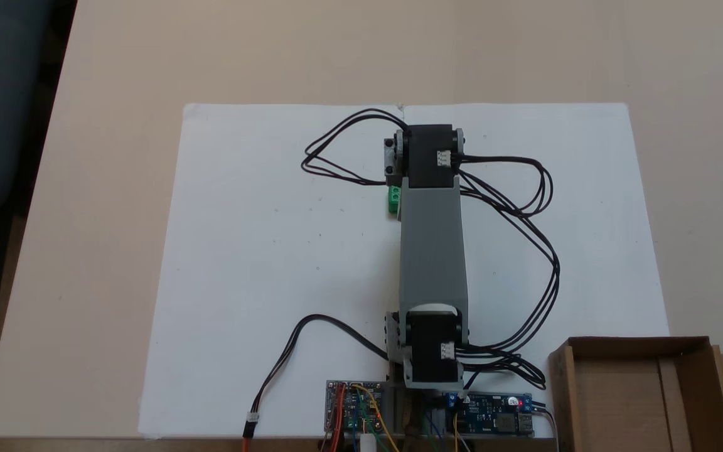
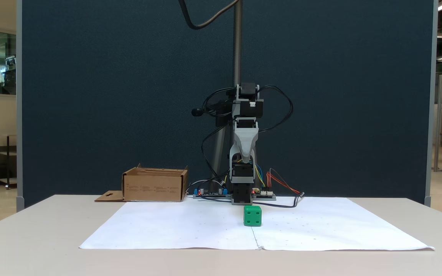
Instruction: Grasp a green dice and put it in the bin.
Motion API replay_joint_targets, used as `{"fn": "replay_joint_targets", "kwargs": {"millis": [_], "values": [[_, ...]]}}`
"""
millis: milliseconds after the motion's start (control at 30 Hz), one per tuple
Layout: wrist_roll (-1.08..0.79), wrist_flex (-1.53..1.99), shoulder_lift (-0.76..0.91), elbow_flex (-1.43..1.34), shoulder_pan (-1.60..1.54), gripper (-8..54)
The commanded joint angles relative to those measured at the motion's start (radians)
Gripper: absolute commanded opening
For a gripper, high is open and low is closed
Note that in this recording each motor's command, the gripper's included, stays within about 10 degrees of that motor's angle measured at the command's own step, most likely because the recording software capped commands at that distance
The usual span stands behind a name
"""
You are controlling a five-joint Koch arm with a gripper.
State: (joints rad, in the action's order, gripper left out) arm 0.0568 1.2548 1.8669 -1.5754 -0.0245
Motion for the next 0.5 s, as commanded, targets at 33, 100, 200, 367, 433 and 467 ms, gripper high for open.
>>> {"fn": "replay_joint_targets", "kwargs": {"millis": [33,100,200,367,433,467], "values": [[0.060,-0.061,-0.021,0.051,-0.009,49.0],[0.060,-0.089,-0.041,0.034,-0.009,49.0],[0.054,-0.156,-0.063,-0.009,-0.008,48.7],[0.048,-0.270,-0.080,-0.106,-0.009,48.3],[0.048,-0.311,-0.081,-0.146,-0.012,48.3],[0.049,-0.330,-0.080,-0.164,-0.015,48.3]]}}
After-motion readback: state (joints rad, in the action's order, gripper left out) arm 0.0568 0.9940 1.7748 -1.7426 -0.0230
